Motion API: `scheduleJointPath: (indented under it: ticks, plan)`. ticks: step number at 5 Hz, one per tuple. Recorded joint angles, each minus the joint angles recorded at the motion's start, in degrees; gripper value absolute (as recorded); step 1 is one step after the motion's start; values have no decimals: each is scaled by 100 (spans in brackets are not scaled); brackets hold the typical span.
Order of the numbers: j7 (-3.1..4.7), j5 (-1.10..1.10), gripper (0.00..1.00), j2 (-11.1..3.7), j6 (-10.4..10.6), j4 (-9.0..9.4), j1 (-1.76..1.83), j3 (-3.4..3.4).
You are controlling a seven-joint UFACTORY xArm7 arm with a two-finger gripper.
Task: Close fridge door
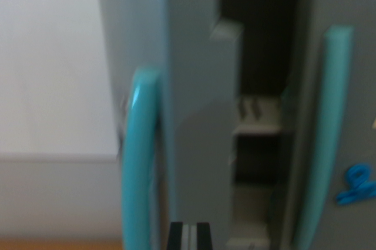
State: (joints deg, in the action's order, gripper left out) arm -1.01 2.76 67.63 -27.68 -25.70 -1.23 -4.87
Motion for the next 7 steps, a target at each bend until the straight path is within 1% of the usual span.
scheduleJointPath:
  ticks: [1, 2, 3, 4, 5, 6, 7]
  plan:
    - [0, 0, 100, -419, 0, -41, 0, -205]
    - [0, 0, 100, -419, 0, -41, 0, -205]
    - [0, 0, 100, -799, 2, -119, 0, -396]
    - [0, 0, 100, -799, 2, -119, 0, -396]
    - [0, 0, 100, -1156, 2, -304, 1, -529]
    - [0, 0, 100, -1156, 2, -304, 1, -529]
    - [0, 0, 100, -1508, 3, -493, 1, -633]
